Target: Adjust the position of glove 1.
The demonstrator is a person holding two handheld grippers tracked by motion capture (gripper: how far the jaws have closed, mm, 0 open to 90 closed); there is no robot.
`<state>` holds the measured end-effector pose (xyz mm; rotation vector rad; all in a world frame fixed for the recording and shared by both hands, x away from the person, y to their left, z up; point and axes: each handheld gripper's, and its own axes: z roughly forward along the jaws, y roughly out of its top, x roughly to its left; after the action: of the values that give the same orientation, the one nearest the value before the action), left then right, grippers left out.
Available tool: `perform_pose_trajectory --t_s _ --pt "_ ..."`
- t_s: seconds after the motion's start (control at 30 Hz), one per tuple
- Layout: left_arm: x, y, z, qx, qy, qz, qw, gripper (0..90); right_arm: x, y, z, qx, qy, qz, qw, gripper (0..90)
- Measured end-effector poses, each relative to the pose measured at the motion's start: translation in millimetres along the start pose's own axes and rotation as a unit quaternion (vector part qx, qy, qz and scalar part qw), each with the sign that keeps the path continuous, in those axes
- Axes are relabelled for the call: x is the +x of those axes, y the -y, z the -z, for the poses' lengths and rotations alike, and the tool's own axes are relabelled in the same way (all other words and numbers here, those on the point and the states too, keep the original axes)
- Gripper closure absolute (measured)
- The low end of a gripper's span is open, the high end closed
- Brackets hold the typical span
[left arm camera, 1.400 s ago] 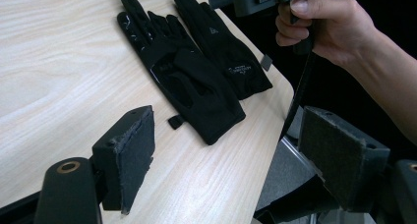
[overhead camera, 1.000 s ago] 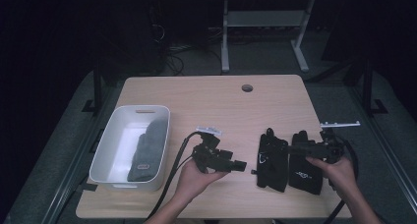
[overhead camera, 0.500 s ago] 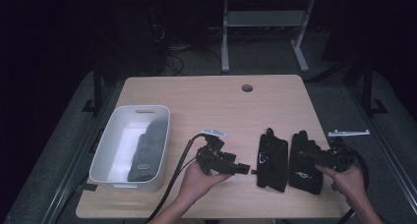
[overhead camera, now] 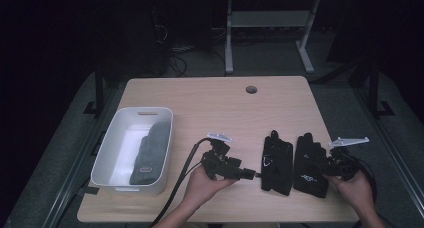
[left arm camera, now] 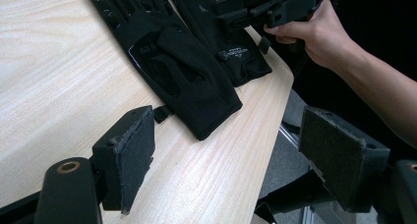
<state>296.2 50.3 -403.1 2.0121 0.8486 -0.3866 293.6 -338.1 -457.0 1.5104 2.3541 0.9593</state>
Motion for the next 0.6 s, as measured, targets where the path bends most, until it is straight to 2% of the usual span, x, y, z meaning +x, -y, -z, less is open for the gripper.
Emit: perform_pose_trajectory --t_s 0.2,0.33,0.4,0.53,0.6 --pt "-1.2 1.1 -3.2 0.001 0.000 0.000 1.0000 21.5 6.9 4.2 -2.1 -0.006 0.029 0.032 0.9991 61.8" --pt "-1.9 2.2 -5.1 0.004 0.000 -0.002 1.0000 21.5 7.3 3.7 -1.8 -0.005 0.017 0.022 0.9996 74.7" --pt "-2.0 2.3 -5.2 0.004 -0.001 -0.003 1.0000 21.5 7.0 2.7 -2.1 -0.003 0.014 0.024 0.9996 77.0" --pt "-1.9 2.2 -4.6 0.003 -0.001 -0.002 1.0000 21.5 8.3 1.6 -0.6 -0.003 0.015 0.008 0.9999 78.2" --pt "-1.4 2.0 -4.2 0.003 -0.002 -0.001 1.0000 21.5 7.0 1.2 2.4 -0.011 0.012 -0.001 0.9999 78.4"
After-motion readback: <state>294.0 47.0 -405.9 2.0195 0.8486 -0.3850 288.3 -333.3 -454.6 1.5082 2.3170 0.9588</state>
